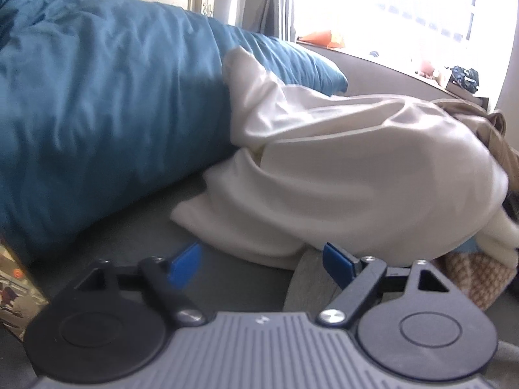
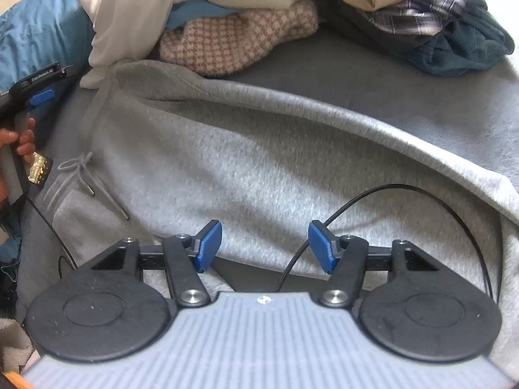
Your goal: Fold clothes
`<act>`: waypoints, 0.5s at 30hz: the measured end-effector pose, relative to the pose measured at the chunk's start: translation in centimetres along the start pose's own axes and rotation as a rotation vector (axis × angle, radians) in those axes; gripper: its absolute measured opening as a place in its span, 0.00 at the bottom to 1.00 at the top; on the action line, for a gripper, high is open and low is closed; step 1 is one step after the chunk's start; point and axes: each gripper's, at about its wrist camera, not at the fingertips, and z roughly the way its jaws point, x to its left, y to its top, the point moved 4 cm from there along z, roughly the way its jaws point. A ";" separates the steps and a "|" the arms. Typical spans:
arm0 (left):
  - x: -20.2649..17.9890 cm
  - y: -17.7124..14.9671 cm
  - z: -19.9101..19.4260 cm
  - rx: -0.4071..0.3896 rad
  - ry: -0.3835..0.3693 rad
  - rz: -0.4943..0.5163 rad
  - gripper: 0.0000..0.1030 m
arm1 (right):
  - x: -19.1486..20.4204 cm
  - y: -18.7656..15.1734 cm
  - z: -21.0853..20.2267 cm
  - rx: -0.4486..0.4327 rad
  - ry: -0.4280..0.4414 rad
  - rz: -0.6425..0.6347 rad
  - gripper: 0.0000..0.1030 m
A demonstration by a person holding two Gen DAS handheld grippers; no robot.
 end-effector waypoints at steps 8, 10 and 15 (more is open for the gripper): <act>-2.0 0.8 -4.5 -0.024 -0.039 0.044 0.81 | -0.9 -1.2 -3.4 -0.070 -0.006 0.027 0.57; -2.8 0.6 -5.8 -0.027 -0.054 0.061 0.81 | -1.6 -1.7 -4.3 -0.091 -0.006 0.045 0.57; -5.2 -0.1 -8.9 -0.022 -0.097 0.115 0.81 | -3.3 -3.4 -7.0 -0.145 -0.005 0.111 0.57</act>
